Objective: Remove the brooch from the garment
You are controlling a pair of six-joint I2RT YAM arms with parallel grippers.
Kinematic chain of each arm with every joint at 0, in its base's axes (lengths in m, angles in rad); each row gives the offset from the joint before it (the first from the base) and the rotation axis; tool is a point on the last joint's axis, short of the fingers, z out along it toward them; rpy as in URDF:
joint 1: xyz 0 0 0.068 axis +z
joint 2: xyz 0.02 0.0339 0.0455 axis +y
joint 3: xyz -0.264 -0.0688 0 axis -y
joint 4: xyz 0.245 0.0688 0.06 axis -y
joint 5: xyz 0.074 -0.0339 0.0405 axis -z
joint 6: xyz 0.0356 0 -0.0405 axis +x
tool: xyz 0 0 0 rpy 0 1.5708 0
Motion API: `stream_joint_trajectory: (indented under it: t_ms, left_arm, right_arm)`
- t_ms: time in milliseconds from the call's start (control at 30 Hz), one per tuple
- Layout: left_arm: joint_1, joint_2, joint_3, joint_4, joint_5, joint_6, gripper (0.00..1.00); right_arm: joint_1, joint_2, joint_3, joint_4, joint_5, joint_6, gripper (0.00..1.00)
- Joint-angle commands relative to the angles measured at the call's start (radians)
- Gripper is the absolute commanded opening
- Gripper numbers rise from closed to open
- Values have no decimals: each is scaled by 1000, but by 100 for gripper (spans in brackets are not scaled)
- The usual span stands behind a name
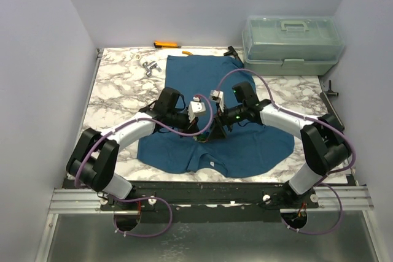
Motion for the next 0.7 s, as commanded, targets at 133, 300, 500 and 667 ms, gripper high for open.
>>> stream_joint_trajectory:
  t_ms: [133, 300, 500, 667]
  left_arm:
    - [25, 25, 31, 28, 147, -67, 0]
    - [37, 42, 31, 45, 182, -87, 0]
    - [47, 51, 26, 72, 198, -96, 0]
    - [56, 50, 20, 77, 206, -95, 7]
  right_arm:
    - [75, 32, -7, 63, -12, -37, 76]
    - [79, 63, -4, 67, -24, -46, 62]
    - [80, 87, -8, 61, -40, -58, 40]
    - [80, 87, -11, 63, -37, -66, 3]
